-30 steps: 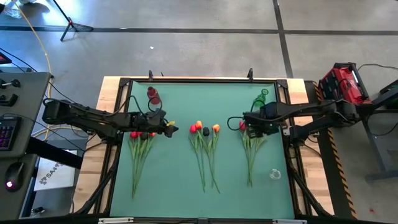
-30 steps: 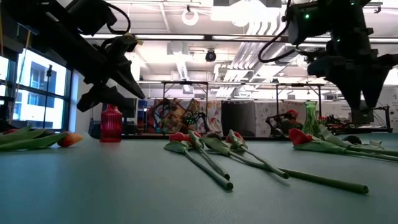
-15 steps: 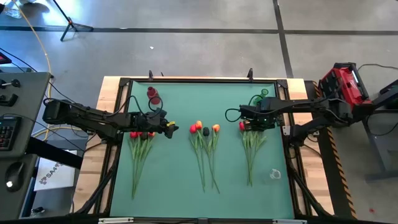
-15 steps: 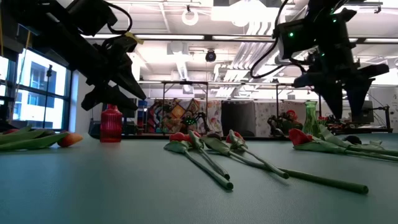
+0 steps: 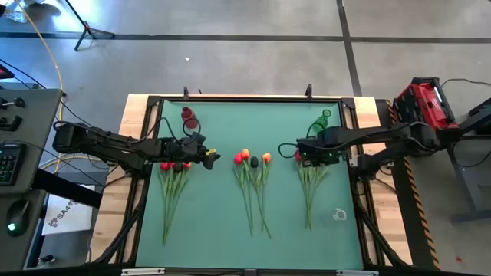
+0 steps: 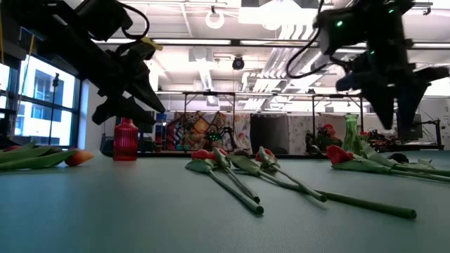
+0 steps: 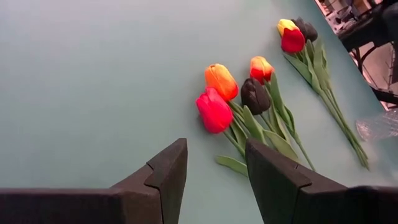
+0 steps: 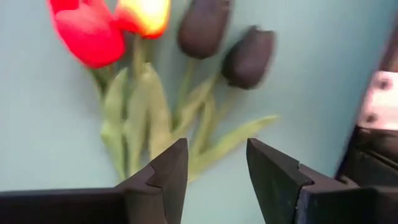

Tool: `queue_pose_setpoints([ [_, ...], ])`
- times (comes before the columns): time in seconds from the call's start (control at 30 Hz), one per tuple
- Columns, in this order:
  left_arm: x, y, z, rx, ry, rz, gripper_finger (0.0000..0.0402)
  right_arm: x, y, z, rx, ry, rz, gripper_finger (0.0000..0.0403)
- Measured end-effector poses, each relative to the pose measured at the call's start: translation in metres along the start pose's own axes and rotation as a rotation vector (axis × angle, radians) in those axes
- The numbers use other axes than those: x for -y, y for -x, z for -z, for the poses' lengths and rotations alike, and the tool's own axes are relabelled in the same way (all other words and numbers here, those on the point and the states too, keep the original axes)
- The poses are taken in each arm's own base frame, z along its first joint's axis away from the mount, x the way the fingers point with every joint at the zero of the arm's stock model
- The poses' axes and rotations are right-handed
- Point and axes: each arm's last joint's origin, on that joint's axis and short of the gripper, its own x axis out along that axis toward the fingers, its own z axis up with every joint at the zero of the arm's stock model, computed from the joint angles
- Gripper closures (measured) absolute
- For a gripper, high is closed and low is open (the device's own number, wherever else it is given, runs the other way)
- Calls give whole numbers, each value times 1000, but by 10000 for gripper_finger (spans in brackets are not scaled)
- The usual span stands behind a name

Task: Sort flowers into vase by color
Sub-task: Put the right black tulip into the transparent flower vase

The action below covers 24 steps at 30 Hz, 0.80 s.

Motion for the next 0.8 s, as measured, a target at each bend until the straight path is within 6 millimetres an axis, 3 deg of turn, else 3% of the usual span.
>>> queue_pose_setpoints([
  [0.3,-2,-1,-6,25,-40,8,250,7,-30,16,-78,-67,-78,254],
  [0.8,0,-1,-7,38,-33,25,250,13,-45,16,-74,-77,-46,254],
])
